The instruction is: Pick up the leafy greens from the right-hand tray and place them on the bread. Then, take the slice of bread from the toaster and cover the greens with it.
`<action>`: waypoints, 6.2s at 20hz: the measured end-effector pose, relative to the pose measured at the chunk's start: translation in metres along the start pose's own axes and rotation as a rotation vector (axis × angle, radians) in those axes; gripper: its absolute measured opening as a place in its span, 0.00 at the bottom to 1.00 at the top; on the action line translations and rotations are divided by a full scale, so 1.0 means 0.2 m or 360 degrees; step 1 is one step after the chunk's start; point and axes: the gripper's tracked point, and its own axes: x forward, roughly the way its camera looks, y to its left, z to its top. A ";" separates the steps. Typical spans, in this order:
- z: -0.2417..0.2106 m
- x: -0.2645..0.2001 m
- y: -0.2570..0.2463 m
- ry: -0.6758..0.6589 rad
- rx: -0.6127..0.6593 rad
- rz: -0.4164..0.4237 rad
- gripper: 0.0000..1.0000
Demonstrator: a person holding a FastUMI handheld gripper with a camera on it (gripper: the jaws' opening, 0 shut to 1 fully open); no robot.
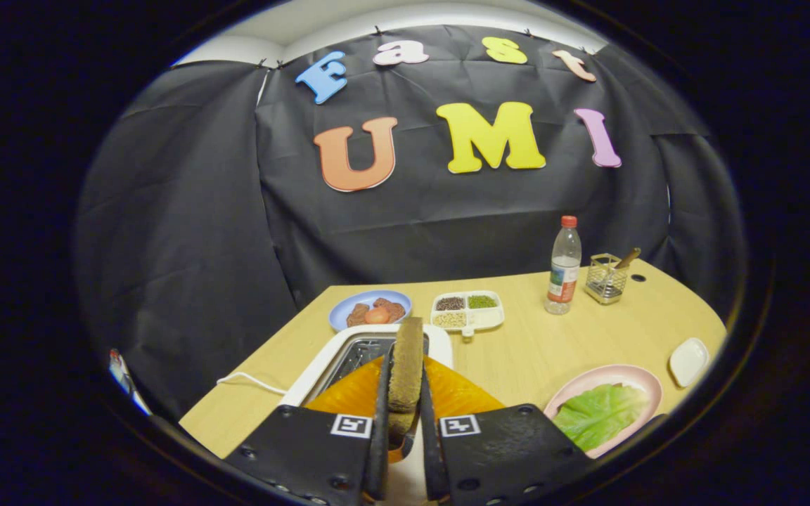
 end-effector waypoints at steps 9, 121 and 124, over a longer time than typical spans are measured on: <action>0.25 -0.16 0.00 -0.0171 0.0076 0.0100 0.10; 0.42 -1.84 -2.17 -0.0826 -0.0142 -0.0732 0.95; 0.41 -1.83 -2.15 -0.0829 -0.0146 -0.0722 0.95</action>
